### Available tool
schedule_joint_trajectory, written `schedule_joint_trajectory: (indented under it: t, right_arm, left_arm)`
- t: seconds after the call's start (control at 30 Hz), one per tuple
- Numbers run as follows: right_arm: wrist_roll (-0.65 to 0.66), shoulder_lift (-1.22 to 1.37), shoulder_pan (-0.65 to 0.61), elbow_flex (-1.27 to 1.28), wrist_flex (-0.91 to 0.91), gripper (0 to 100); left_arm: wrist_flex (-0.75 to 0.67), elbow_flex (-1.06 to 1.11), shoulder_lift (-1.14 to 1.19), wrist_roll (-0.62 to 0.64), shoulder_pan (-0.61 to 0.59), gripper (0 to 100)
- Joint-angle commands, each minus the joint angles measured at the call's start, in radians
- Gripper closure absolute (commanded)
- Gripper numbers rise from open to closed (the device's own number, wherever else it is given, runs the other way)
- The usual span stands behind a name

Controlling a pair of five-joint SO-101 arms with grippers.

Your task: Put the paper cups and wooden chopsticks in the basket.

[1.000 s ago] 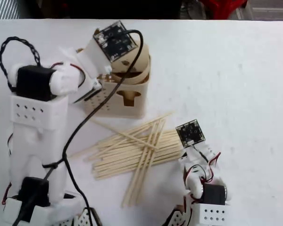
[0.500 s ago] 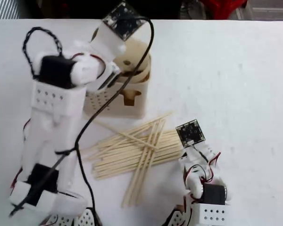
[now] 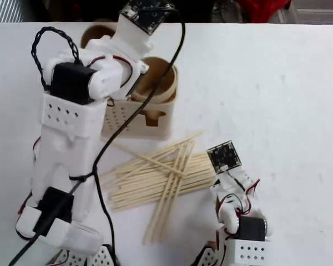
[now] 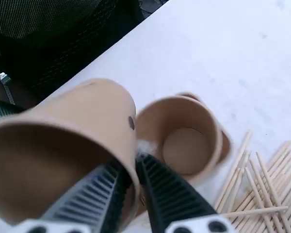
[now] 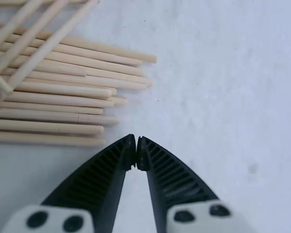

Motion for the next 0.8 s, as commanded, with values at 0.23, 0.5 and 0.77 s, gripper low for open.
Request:
schedule_joint_trajectory:
  t: [0.23, 0.5, 0.77]
  right_arm:
    - [0.008, -0.004, -0.005, 0.008, -0.019, 97.4]
    - [0.008, -0.004, -0.005, 0.008, -0.019, 97.4]
    - [0.008, -0.004, -0.005, 0.008, -0.019, 97.4]
  left_arm:
    - [0.071, -0.081, -0.005, 0.006, 0.088, 97]
    - [0.124, -0.092, -0.015, 0.006, 0.125, 97]
    - [0.153, -0.081, -0.004, 0.006, 0.203, 97]
